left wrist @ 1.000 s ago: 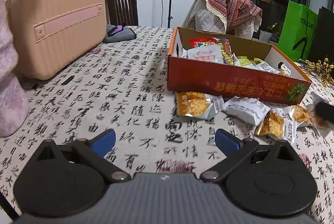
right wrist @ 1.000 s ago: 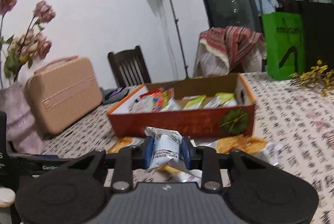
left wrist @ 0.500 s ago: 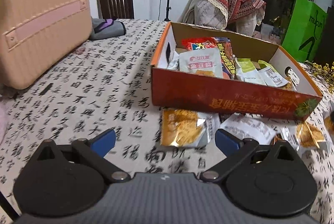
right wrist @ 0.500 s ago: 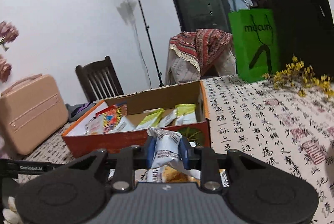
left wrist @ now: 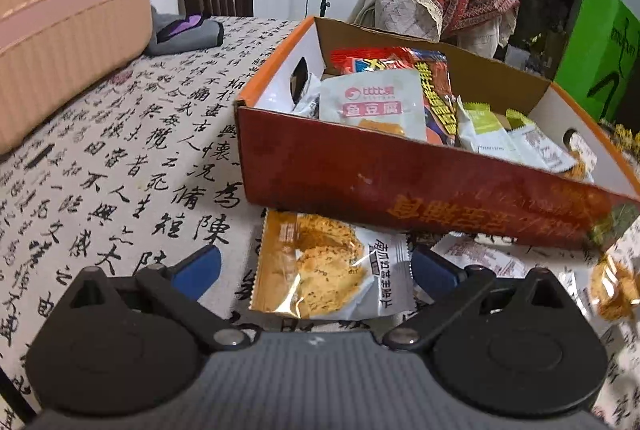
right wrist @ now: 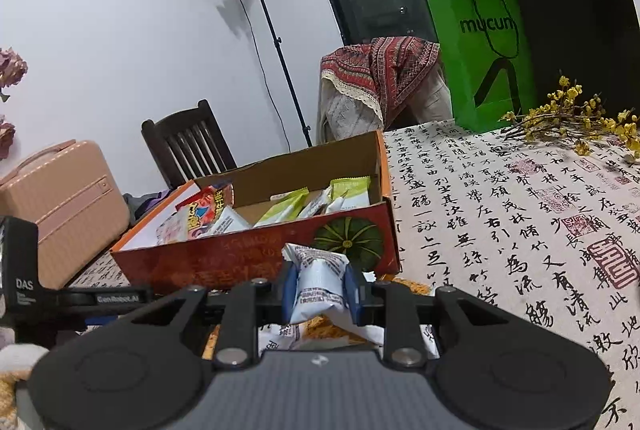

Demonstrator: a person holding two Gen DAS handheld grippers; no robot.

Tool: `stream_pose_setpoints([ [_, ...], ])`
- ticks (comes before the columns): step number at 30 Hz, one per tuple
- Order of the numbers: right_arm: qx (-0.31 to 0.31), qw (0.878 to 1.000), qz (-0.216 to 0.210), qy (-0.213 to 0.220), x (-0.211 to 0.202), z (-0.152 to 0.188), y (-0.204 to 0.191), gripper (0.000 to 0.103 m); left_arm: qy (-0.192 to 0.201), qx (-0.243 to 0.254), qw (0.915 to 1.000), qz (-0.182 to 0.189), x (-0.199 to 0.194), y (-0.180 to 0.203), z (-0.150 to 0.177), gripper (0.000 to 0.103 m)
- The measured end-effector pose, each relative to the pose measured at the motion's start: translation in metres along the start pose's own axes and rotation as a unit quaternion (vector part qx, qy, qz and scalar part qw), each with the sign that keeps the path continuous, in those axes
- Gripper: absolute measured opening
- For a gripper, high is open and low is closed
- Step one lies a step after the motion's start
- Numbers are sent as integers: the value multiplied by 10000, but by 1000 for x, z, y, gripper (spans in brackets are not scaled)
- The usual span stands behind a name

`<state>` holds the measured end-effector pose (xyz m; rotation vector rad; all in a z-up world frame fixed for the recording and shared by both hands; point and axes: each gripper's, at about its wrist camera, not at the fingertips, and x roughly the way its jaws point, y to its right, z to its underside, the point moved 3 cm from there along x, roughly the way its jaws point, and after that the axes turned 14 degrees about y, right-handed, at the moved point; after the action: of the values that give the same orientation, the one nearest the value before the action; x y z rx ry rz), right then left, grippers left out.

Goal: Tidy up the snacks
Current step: 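Grasp a golden cracker packet with the left gripper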

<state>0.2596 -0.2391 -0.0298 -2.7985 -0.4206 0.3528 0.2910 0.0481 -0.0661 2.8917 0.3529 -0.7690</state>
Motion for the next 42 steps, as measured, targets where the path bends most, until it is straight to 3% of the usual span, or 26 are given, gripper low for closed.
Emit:
stream_pose_setpoints([
  [4,-2,10000,11,-10,0,0,0,25,90,151,9997,-159,-3,1,3,93],
  [13,3,9999,102,-28,3,1,3,25,238,-182,9995,-81,-24,-17,3,40],
  [23,-63,9998,96,151,-3,0,1,25,464,-296,9985,60,-55,-33,5,19],
  [37,-181,9995,180,191,-3,1,-3,25,629,-486,9964,288,-73,-48,3,17],
  [39,-185,9995,185,190,-3,1,-3,25,586,-529,9965,263,-70,-51,5,25],
  [40,-185,9995,174,198,-3,1,-3,25,550,-617,9963,229,-68,-54,6,39],
  [41,-186,9995,166,204,-3,1,-3,25,526,-703,9960,174,-65,-57,6,45],
  [42,-187,9995,165,207,-4,1,-3,25,508,-727,9960,118,-62,-58,6,45],
])
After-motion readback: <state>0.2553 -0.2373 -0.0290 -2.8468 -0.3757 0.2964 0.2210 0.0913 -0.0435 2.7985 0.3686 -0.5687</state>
